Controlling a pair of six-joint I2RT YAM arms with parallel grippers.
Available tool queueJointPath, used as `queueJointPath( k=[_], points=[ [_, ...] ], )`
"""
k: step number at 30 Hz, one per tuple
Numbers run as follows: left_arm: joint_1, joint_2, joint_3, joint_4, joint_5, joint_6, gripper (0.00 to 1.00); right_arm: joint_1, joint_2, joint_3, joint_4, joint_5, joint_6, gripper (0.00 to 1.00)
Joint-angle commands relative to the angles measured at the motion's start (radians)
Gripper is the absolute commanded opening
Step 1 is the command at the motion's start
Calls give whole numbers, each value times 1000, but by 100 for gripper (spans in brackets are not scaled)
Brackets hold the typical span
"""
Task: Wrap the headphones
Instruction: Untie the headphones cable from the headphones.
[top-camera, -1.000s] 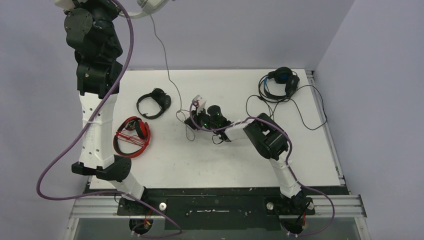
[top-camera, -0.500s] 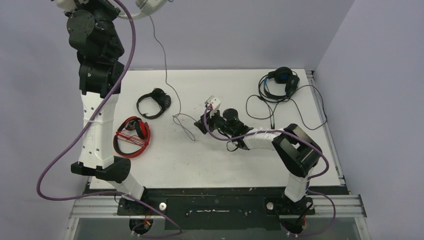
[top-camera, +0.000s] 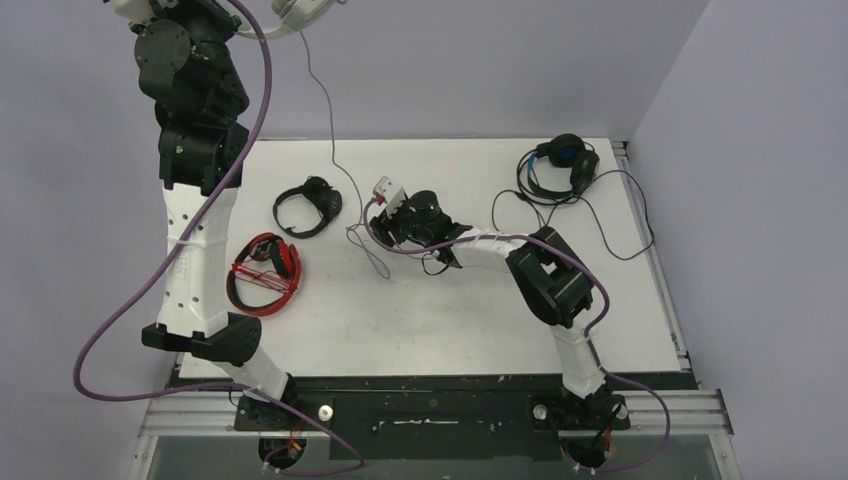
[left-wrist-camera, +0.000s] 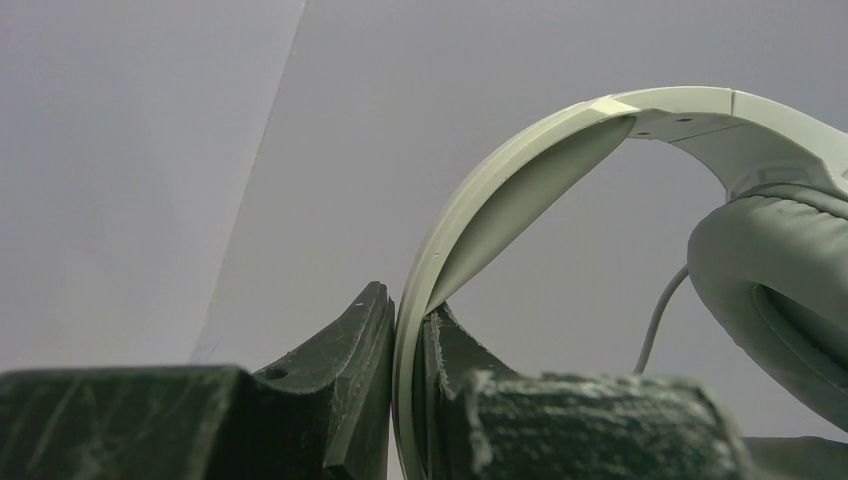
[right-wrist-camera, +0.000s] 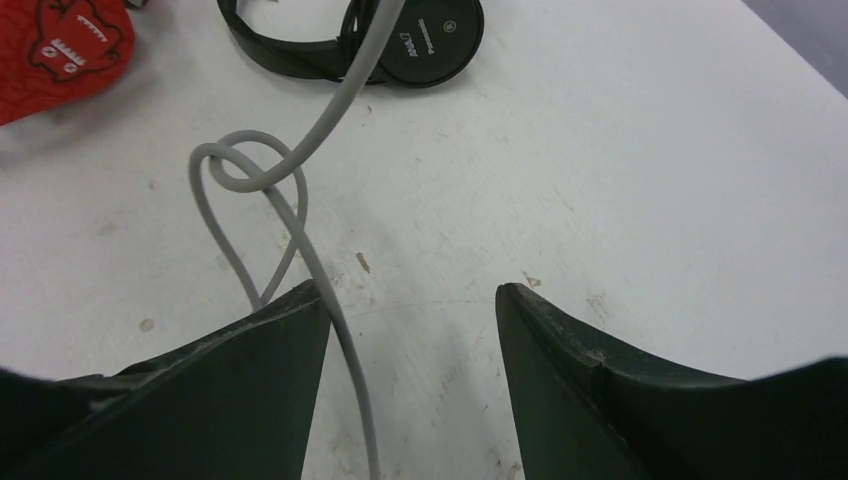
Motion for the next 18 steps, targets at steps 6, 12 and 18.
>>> queueJointPath(
  k=[6,12,18],
  points=[
    [0,-52,8,141,-26,-14,0,-2,84,92,-69,19,-18,11],
    [1,-75,-49,218,-126,79,0,-130,-185,-262,94,82,165,0],
    [4,-111,-180,368,-248,212,0,-306,-539,-595,-57,354,260,0]
  ],
)
